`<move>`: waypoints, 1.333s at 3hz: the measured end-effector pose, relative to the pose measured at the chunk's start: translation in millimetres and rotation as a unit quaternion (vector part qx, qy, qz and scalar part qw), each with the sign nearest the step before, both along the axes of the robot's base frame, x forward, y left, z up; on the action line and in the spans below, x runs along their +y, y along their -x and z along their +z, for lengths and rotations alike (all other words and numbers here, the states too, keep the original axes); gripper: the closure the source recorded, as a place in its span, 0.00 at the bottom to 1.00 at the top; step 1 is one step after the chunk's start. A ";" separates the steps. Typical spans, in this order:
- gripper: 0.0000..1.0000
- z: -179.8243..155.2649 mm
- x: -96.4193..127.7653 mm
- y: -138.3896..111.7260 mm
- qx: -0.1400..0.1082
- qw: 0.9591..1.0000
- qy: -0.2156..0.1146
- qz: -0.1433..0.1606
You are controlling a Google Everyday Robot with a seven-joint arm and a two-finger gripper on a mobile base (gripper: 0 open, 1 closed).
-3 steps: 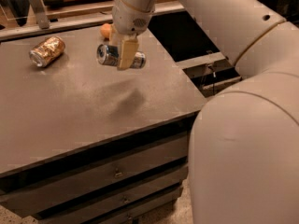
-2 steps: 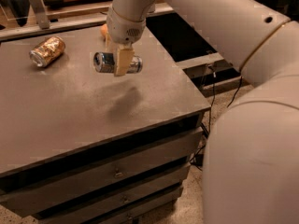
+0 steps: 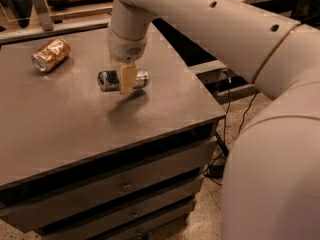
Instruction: Knock redbull can over
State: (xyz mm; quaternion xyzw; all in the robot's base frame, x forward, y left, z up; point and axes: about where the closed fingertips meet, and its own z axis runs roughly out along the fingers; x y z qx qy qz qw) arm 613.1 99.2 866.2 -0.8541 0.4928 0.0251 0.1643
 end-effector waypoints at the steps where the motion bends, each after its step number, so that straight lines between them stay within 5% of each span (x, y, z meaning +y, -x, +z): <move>1: 0.85 -14.9 1.1 3.2 0.008 1.000 0.025 0.003; 4: 0.17 -26.8 -4.0 1.8 0.023 0.999 0.041 -0.012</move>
Offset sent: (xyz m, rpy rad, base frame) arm -0.0060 -0.0014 -0.0319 -0.1251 0.0409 0.0004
